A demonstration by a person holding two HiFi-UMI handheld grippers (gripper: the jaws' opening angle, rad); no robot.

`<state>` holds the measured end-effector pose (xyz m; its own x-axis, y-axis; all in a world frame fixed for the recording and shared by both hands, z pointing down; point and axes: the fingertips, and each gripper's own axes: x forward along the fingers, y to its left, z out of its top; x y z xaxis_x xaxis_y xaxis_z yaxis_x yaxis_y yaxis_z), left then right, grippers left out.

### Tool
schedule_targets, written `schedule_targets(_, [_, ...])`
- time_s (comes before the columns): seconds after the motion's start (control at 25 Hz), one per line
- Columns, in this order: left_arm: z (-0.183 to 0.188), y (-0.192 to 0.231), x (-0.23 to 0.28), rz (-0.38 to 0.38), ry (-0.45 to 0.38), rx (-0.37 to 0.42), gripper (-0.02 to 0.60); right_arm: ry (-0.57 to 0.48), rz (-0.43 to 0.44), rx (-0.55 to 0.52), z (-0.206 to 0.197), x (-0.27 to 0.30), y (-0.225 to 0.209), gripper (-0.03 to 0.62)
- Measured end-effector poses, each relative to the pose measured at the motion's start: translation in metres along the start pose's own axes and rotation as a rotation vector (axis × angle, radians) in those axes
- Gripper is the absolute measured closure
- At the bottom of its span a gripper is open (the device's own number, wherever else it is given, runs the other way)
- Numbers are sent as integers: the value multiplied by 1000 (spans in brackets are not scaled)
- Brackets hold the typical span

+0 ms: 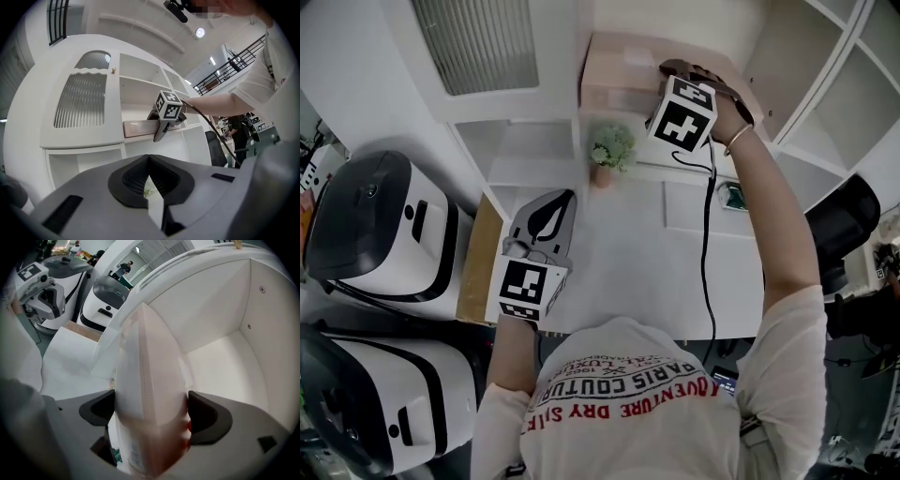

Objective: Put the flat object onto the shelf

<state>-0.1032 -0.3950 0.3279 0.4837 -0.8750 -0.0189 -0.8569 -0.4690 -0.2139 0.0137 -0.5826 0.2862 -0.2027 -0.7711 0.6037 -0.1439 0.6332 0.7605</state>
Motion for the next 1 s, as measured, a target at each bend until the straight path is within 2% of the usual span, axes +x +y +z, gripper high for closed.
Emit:
schedule_targets(0.2, [1, -1, 4, -4, 0, 2, 569, -2, 3, 6, 3, 2, 0, 123])
schedule_targets(0.44, [6, -2, -2, -4, -4, 10, 568, -20, -105, -39, 5, -6, -2, 123])
schedule_targets(0.6, [6, -11, -9, -25, -5, -11, 569, -62, -123, 11, 9, -26, 3, 125])
schedule_targets(0.72, [4, -20, -15, -45, 0, -9, 569, -55, -128, 40, 3, -44, 9, 133])
schedule_targets(0.76, [4, -22, -18, -49, 3, -9, 569, -52, -145, 50, 1, -51, 11, 159])
schedule_targets(0.88, [2, -32, -28, -69, 10, -17, 569, -68, -269, 98, -6, -74, 6, 414])
schedule_targets(1.0, [1, -40, -35, -89, 17, -19, 569, -102, -327, 162, -11, -93, 9, 489])
